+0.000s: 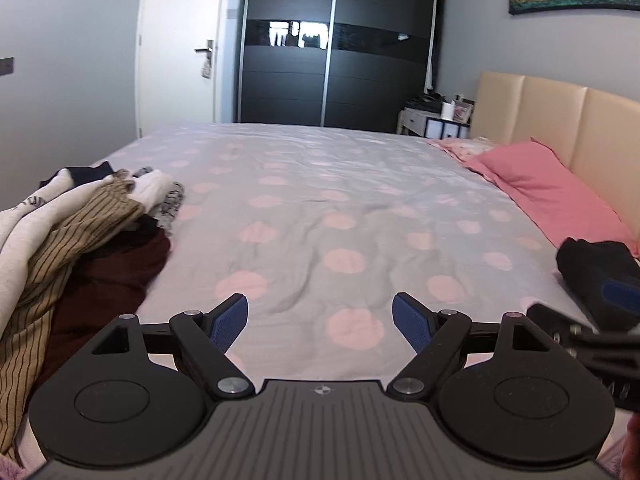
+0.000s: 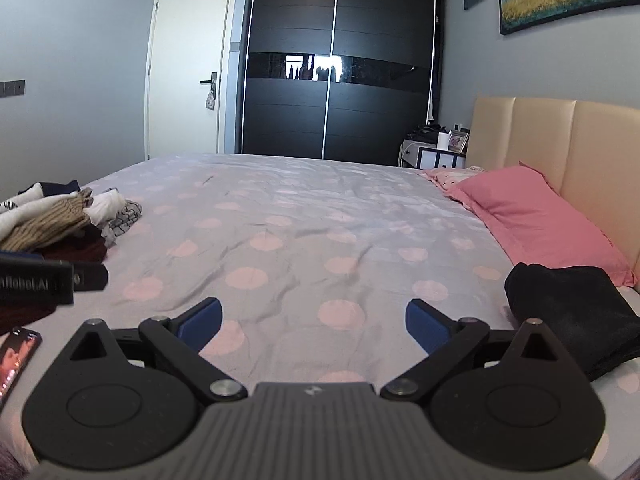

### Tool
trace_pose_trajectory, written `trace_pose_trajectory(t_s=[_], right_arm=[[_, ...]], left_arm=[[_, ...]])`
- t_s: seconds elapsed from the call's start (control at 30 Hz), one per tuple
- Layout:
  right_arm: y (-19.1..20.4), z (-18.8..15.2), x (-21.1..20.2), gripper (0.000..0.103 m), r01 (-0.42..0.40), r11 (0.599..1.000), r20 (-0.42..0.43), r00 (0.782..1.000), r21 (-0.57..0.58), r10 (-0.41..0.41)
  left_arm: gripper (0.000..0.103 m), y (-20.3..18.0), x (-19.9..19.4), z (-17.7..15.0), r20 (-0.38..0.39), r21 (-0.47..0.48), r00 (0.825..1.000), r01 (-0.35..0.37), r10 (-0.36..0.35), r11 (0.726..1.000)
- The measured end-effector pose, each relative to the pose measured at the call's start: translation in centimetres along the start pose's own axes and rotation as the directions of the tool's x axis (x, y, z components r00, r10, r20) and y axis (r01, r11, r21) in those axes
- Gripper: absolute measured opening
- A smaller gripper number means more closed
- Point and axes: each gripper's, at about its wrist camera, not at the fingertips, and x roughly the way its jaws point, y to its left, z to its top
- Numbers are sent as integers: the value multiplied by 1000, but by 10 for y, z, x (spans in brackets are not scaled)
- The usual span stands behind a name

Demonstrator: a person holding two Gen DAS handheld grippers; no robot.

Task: Fold clothes

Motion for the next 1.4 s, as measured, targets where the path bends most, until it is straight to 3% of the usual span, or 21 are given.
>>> trace_pose_trajectory(t_s=[0.27,0.93,1.4], right_arm=[[-6,-1,9,101,16,993,80,997,113,-25],[-2,1,16,102,48,987,90,994,156,-63],[3,4,5,102,37,989,130,990,142,-56]], left_arm=[[80,-20,15,-1,2,54,1000,-19,19,998],[80,-38,25,1,0,125,1000,-24,25,992],[80,-34,22,7,7,102,1000,-24,23,994]])
